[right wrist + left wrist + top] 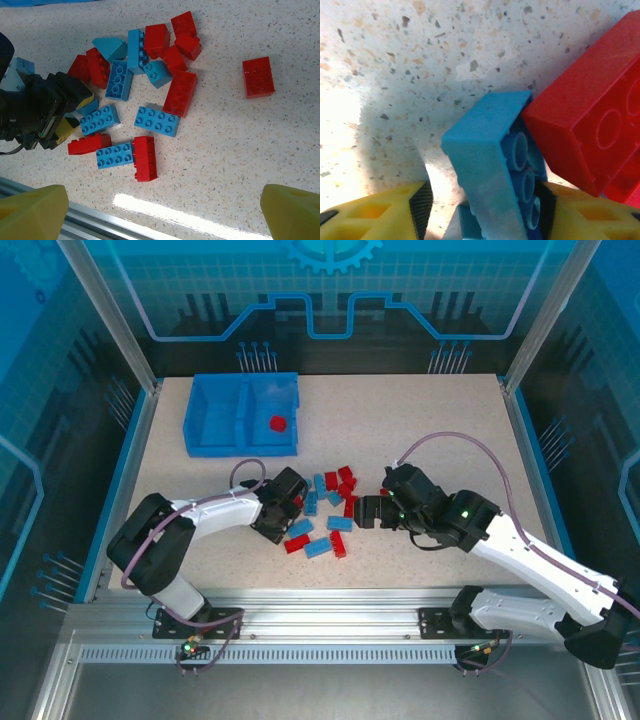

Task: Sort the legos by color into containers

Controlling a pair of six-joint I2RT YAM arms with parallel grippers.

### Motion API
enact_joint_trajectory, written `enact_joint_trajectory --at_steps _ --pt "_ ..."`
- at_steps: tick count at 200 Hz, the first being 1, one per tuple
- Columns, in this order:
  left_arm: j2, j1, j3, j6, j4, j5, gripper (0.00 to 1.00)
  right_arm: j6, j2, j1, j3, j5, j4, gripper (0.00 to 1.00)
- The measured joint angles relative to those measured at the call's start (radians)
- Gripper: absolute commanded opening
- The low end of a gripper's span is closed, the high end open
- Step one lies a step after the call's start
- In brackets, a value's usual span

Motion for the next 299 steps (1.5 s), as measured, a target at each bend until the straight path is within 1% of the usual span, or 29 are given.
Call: enact_joint_trajectory --at_steps 22,48,71,99,119,140,153,165,176,192,211,222,235,242,256,272,299 --pt "-0.008 0.019 -0.011 0.026 -0.002 0.002 0.34 0.000 0.019 0.000 0.000 -0.015 0.002 1.00" --pt "-0.040 0.034 -0.039 0.056 -0.005 0.002 0.25 -0.026 0.045 0.000 0.002 -0.052 0.014 1.00" --pt "-0.109 0.043 -0.061 0.105 -0.035 -0.003 0.22 -0.074 0.048 0.003 0.002 -0.127 0.073 1.00" --pt "-0.253 0.061 -0.028 0.225 -0.080 -0.018 0.21 -0.110 0.051 0.011 0.002 -0.191 0.138 1.00" --pt "-0.317 0.145 0.073 0.342 -0.116 -0.035 0.20 -0.119 0.051 0.014 0.002 -0.207 0.172 1.00" --pt "-0.313 0.280 0.233 0.483 -0.132 -0.071 0.20 -0.121 0.049 0.014 0.002 -0.206 0.180 1.00" --pt "-0.276 0.364 0.344 0.561 -0.137 -0.087 0.22 -0.121 0.045 0.014 0.002 -0.205 0.179 1.00" --pt "-0.202 0.434 0.460 0.625 -0.151 -0.088 0.23 -0.120 0.036 0.014 0.002 -0.201 0.177 1.00" --pt "-0.091 0.497 0.591 0.673 -0.181 -0.087 0.23 -0.116 0.023 0.015 0.002 -0.198 0.174 1.00" --pt "0.078 0.564 0.748 0.720 -0.200 -0.070 0.23 -0.109 -0.003 0.021 0.002 -0.191 0.168 1.00" --pt "0.251 0.623 0.841 0.753 -0.209 -0.030 0.24 -0.100 -0.042 0.029 0.002 -0.177 0.154 1.00" --pt "0.334 0.645 0.867 0.761 -0.212 -0.006 0.24 -0.096 -0.071 0.033 0.002 -0.170 0.142 1.00" --pt "0.421 0.664 0.895 0.776 -0.214 0.024 0.27 -0.090 -0.103 0.035 0.001 -0.160 0.130 1.00" --pt "0.465 0.671 0.912 0.785 -0.216 0.042 0.31 -0.086 -0.121 0.035 0.000 -0.153 0.122 1.00" --pt "0.530 0.675 0.948 0.805 -0.218 0.067 0.42 -0.078 -0.151 0.035 -0.003 -0.145 0.108 1.00" --pt "0.550 0.678 0.958 0.809 -0.216 0.085 0.48 -0.071 -0.180 0.035 -0.012 -0.131 0.099 1.00" --pt "0.539 0.678 0.959 0.813 -0.209 0.100 0.48 -0.055 -0.200 0.035 -0.025 -0.117 0.085 1.00"
